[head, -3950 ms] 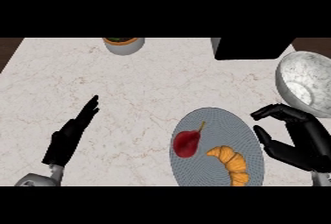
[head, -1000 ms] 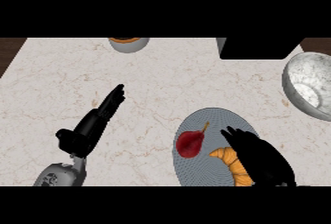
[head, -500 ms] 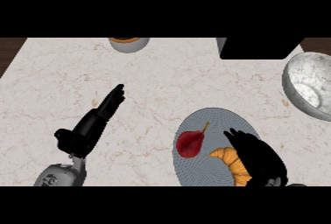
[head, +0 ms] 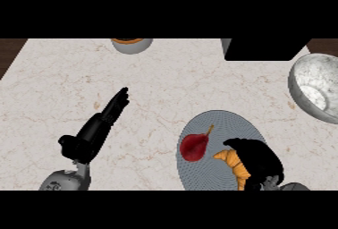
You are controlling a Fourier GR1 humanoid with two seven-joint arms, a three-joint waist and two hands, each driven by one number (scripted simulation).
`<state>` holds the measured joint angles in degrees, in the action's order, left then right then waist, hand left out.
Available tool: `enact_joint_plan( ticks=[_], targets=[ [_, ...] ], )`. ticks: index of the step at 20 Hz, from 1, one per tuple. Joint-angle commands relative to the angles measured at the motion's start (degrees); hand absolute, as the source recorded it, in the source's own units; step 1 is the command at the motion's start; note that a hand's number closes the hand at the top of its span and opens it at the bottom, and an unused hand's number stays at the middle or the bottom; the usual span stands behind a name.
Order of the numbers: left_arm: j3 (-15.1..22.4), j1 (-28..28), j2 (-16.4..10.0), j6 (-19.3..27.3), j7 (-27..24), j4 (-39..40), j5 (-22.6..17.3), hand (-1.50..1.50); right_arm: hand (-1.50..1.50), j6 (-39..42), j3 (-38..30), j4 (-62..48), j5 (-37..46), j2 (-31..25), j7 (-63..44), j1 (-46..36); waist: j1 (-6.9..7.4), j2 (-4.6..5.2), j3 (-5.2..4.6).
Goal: Pick the croissant from the placemat and place it in the bowl
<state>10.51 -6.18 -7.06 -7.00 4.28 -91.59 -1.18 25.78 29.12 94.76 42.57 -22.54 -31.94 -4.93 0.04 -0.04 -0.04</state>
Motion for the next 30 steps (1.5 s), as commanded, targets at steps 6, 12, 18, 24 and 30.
enact_joint_plan(
  ticks=[6,12,18,24,30],
  targets=[
    [-2.78,-0.20,-0.59,-2.60,0.67,-1.04,-0.09,0.00,1.50,-6.32,-0.97,-5.40,7.51,5.15,7.90,-2.02,0.07,0.03,0.05],
    [-0.86,1.91,0.82,-1.64,-0.72,-0.77,1.38,0.00,1.50,-6.00,2.28,1.69,5.90,-12.88,33.90,3.62,-0.85,-0.18,0.15],
    [-3.12,1.69,-0.54,-2.18,0.08,-1.47,-0.16,0.00,1.50,-12.92,2.86,7.17,6.17,-30.33,60.64,5.82,-1.94,-0.60,0.31],
    [-3.21,2.34,-0.60,-2.28,1.27,-2.45,-0.44,0.00,1.50,-30.54,-17.26,-1.86,-4.06,-37.58,77.49,8.06,-2.07,-0.33,0.23],
    [-4.08,3.10,-0.88,-2.03,-0.63,-1.58,-0.02,0.00,1.50,-27.38,-29.08,-4.58,-26.64,-34.68,89.35,11.85,-2.54,-0.33,0.12]
  ],
)
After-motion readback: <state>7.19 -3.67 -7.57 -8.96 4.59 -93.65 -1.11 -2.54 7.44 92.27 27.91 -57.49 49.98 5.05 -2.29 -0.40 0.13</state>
